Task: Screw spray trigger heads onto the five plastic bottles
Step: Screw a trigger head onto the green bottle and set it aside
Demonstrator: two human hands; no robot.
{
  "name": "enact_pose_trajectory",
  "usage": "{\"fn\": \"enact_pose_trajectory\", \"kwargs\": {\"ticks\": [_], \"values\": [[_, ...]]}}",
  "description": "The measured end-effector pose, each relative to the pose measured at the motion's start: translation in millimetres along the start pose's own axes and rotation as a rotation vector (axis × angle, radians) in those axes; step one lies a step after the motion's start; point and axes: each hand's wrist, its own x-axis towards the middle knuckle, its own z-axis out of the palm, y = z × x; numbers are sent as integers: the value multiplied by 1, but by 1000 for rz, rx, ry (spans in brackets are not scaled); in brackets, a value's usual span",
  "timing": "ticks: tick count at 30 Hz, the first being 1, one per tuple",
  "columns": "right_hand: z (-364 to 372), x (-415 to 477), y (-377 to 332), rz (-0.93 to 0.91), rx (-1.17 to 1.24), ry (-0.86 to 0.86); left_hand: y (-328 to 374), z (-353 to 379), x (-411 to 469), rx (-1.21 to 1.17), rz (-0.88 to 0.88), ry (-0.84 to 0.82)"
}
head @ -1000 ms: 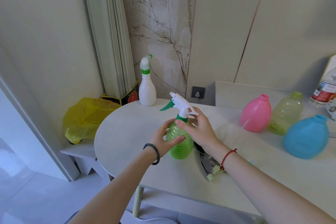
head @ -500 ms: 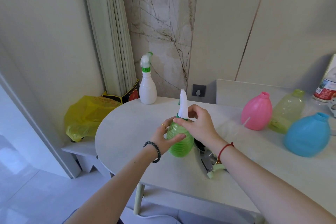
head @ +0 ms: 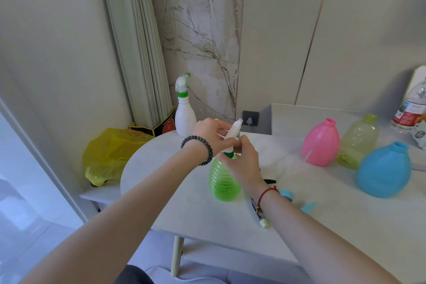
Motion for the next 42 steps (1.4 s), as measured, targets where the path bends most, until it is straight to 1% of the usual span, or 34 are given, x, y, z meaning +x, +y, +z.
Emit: {"fn": "enact_pose_trajectory", "kwargs": {"ticks": [3,5,7,8,10,12,14,20,22,24,25,27,29,31,34,36,39,40,42], "values": [[-3,-1,0,40,23,-85,-1,-1,0,-48,-29,8],[-8,-4,1,16,44,-184,-3,-2,-1,-103,-46,-3],[-13,-6,2,-34,48,-234,-4,-2,-2,-151,-45,-29],[-15,-6,3,-52,49,-229,-5,-2,-2,-176,-41,-42],[-12,-4,4,-51,66,-166,-6,-2,-4,-224,-37,-54],[-5,-3,5,6,78,-80,-8,-3,-6,-274,-53,-47],[0,-4,6,39,75,-50,-9,-4,-8,-313,-74,-46],[-13,-7,11,4,87,-212,-10,-3,-7,-312,-70,-61],[-12,-6,11,13,56,-173,-10,-3,-6,-313,-75,-63],[-8,-4,10,58,53,-100,-10,-3,-6,-319,-83,-61],[-7,-4,10,74,50,-92,-10,-3,-6,-316,-83,-60],[-8,-6,13,72,56,-162,-10,-3,-6,-299,-72,-60],[-12,-8,14,51,118,-247,-11,-3,-6,-292,-60,-61],[-13,-8,14,19,123,-228,-11,-3,-5,-298,-58,-63],[-8,-6,12,46,109,-101,-11,-2,-6,-314,-60,-64],[-7,-7,12,77,96,-130,-12,-2,-6,-309,-61,-56],[-13,-8,14,57,134,-283,-12,-2,-5,-301,-50,-57],[-15,-7,14,58,148,-285,-12,-2,-5,-300,-48,-60],[-16,-5,13,69,136,-205,-11,-1,-4,-297,-45,-70]]}}
